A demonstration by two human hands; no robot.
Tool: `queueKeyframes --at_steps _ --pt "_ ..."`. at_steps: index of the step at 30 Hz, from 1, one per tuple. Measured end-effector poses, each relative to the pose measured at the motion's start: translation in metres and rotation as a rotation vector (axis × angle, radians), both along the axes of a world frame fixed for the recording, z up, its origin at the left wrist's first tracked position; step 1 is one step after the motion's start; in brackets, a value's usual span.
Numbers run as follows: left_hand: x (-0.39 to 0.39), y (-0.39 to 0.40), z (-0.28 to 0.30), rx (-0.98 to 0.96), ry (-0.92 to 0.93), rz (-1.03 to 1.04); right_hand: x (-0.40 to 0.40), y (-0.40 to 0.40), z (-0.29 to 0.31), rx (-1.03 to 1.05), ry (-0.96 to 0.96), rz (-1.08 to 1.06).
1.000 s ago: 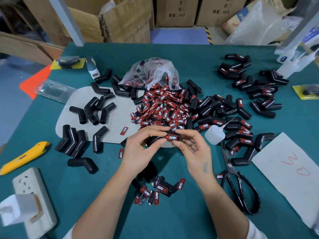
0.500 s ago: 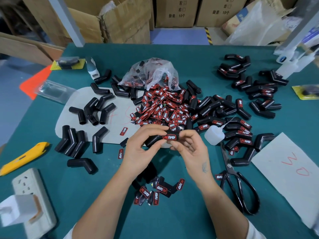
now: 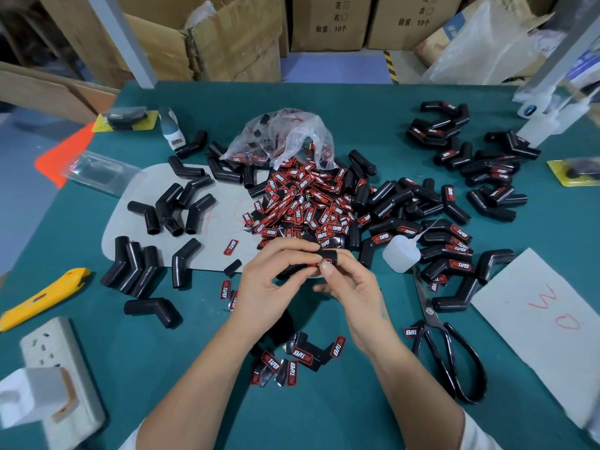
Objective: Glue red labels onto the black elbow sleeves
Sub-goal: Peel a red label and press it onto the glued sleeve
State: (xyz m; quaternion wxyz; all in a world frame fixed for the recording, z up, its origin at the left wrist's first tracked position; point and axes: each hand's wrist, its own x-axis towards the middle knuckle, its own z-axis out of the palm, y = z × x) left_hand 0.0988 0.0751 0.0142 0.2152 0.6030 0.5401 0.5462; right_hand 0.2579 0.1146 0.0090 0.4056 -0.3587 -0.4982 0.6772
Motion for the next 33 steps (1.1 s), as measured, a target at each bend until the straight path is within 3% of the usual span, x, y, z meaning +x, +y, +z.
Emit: queueKeyframes --at_steps 10,16,25,33 --pt "0.0046 0.0013 -0.0029 0.067 0.042 0.033 -0.0021 0.0002 -0.0031 -0.036 0.03 -0.033" --pt "0.0074 -0.0026 0.0013 -0.107 -0.082 0.085 -0.0016 0.0003 -0.0012 -0.051 0.033 -0.006" --pt "0.0089 -0.0024 -0.0024 -0.117 -0.01 0.061 -0.0005 0.0002 0.0008 -0.072 0.04 -0.015" --pt "0.0022 0.0016 -0.0032 -0.213 -0.143 -0.031 0.0025 0.0047 0.0024 -0.096 -0.011 -0.039"
